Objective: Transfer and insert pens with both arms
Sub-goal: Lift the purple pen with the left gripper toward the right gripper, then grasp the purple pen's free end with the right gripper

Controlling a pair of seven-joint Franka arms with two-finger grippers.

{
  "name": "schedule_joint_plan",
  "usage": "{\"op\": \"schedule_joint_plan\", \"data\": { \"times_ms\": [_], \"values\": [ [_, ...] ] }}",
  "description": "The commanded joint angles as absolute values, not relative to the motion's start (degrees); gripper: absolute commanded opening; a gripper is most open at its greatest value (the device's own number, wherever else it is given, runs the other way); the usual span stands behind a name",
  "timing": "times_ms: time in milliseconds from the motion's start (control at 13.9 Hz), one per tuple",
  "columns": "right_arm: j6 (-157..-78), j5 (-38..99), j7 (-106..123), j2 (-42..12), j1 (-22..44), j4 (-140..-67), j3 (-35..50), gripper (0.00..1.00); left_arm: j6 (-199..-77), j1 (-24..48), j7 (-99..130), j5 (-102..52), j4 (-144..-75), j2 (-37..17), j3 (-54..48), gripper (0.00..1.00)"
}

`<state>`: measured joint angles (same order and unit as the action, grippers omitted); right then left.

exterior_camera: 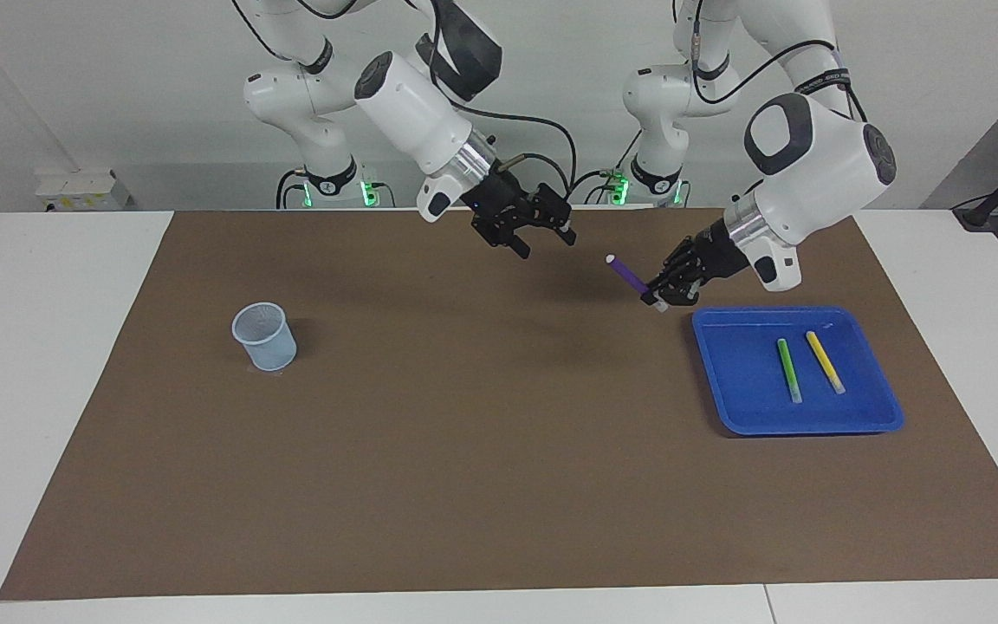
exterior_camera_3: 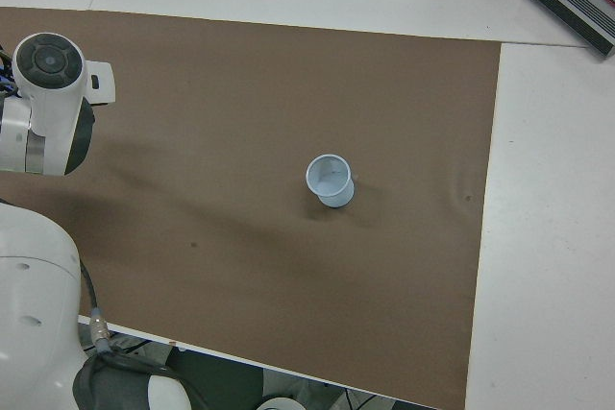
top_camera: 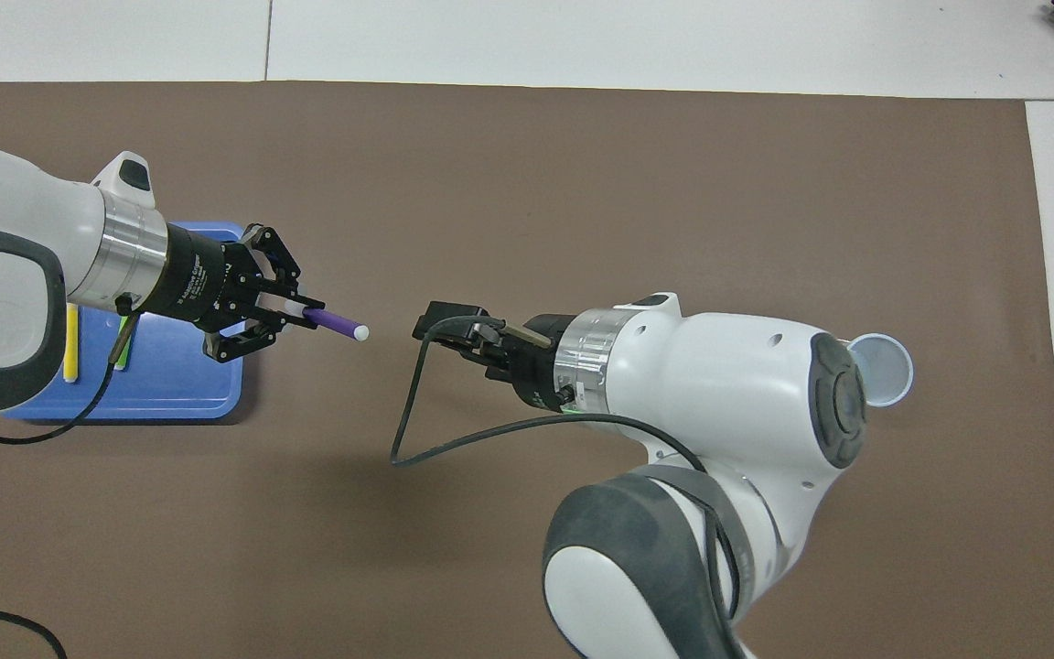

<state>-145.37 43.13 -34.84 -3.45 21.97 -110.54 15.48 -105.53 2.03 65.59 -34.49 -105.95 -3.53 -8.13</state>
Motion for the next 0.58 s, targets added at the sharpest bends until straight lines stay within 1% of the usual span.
{"op": "schedule_joint_plan", "data": {
  "times_ms": [0,144,431,503],
  "values": [
    [-155.44,44.82,-40.76,-7.11,25.65,-109.17,15.47,0.98,-105.64,2.55,69.24,-38.40,-110.12,0.35,-7.47,0.00],
    [-158.55,44.82,-43.58,-7.91,27.24,-108.37,15.47,0.98,-107.31,3.07,72.76,-38.67,-110.65,0.79,-7.56,0.00],
    [-159.95,44.65,-43.25,-8.09,30.14,-108.11,15.47,0.98,-109.16,4.66,76.54,-40.52,-111.18,1.67,-7.56,0.00],
    [-160.31,44.56,-42.63,-8.35,30.67,-108.19,15.38,0.96,-109.42,4.66,77.60,-40.60,-111.18,1.84,-7.56,0.00]
  ]
}}
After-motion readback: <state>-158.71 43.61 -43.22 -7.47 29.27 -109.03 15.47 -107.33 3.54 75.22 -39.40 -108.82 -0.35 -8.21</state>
